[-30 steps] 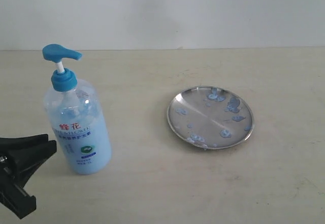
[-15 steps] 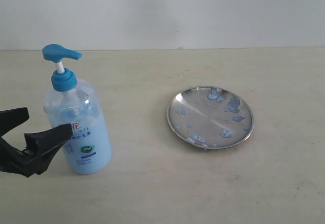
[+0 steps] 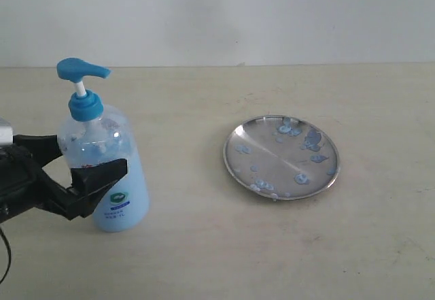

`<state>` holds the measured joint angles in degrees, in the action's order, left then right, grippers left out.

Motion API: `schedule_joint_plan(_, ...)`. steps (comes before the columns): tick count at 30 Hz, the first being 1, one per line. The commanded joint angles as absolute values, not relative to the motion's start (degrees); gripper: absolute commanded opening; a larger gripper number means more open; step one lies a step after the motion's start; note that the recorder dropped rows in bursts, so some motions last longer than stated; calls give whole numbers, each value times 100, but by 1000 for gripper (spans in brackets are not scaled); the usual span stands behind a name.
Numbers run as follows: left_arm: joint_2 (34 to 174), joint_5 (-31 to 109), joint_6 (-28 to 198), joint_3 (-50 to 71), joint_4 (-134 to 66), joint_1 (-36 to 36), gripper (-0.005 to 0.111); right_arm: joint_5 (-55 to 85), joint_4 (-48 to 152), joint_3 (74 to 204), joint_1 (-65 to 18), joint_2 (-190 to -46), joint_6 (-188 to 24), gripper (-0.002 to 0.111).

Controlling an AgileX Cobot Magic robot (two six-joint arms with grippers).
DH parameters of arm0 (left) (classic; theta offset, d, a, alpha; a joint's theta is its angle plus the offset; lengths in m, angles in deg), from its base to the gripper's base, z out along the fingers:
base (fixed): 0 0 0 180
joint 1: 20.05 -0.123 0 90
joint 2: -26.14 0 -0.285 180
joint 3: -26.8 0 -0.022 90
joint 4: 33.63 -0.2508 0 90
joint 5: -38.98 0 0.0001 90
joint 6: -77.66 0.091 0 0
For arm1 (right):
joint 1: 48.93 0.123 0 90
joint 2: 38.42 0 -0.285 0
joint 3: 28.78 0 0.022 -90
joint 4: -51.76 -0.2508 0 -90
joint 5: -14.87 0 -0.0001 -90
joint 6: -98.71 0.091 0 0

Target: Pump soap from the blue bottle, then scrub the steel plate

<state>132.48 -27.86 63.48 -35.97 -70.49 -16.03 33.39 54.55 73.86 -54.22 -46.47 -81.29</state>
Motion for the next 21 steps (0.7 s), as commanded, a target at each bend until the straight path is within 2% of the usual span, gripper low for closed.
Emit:
schedule_joint_plan(1, 13908, -2951, 6418, -3176, -7112, -1596, 110, 3329, 5500, 7400, -5457, -4620, -8129, 1)
schedule_joint_plan(10, 14888, -3098, 6418, -2504, -7478, -1596, 109, 3329, 5500, 7400, -5457, -4620, -8129, 1)
schedule_joint_plan(14, 15145, -3098, 6418, -2199, -7478, -1596, 101, 3329, 5500, 7400, -5457, -4620, -8129, 1)
schedule_joint_plan(17, 15182, -3098, 6418, -2153, -7478, -1596, 76, 3329, 5500, 7400, -5457, -4620, -8129, 1)
schedule_joint_plan(21, 15182, -3098, 6418, -2153, -7515, -1596, 21, 3329, 5500, 7400, -5457, -4620, -8129, 1)
